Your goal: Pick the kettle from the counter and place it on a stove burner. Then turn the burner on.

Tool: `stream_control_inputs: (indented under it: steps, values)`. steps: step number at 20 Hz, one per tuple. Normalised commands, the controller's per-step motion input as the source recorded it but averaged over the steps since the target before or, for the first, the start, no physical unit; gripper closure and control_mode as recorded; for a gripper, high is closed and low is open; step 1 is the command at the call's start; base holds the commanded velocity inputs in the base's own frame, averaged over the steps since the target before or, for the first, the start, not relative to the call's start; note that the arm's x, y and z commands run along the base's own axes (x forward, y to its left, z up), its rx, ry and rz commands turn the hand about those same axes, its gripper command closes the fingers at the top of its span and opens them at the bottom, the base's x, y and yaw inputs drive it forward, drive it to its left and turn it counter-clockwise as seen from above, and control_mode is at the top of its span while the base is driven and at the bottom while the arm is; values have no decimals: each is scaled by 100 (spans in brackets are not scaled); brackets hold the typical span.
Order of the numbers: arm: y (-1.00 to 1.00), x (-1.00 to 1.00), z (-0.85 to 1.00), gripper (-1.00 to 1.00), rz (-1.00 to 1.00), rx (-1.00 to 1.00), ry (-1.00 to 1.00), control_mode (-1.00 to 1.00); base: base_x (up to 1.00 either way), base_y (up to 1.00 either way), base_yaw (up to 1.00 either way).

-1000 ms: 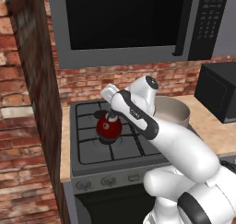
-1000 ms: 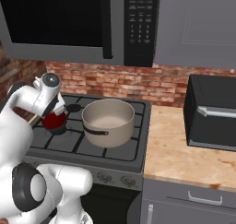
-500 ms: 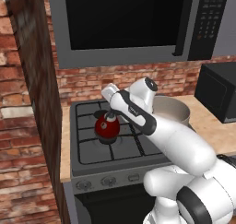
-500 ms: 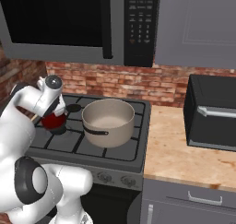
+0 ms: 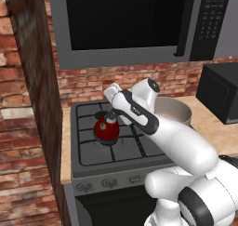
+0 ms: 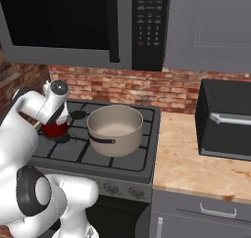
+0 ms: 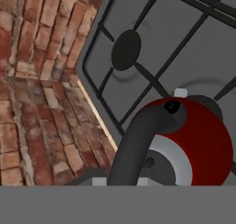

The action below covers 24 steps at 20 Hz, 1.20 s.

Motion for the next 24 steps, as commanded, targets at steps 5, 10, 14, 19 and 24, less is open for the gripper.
stream_control_inputs:
  steps: [5, 10, 14, 19, 24]
  values:
    - [0, 7, -3, 100, -7, 2, 0, -100, 0, 0, 0]
    - [-1, 6, 0, 100, -8, 0, 0, -100, 0, 0, 0]
    - [-4, 0, 0, 100, -8, 0, 1, -100, 0, 0, 0]
    - [-6, 0, 0, 100, -7, 0, 5, -100, 0, 0, 0]
    - [0, 1, 0, 100, -4, 0, 7, -100, 0, 0, 0]
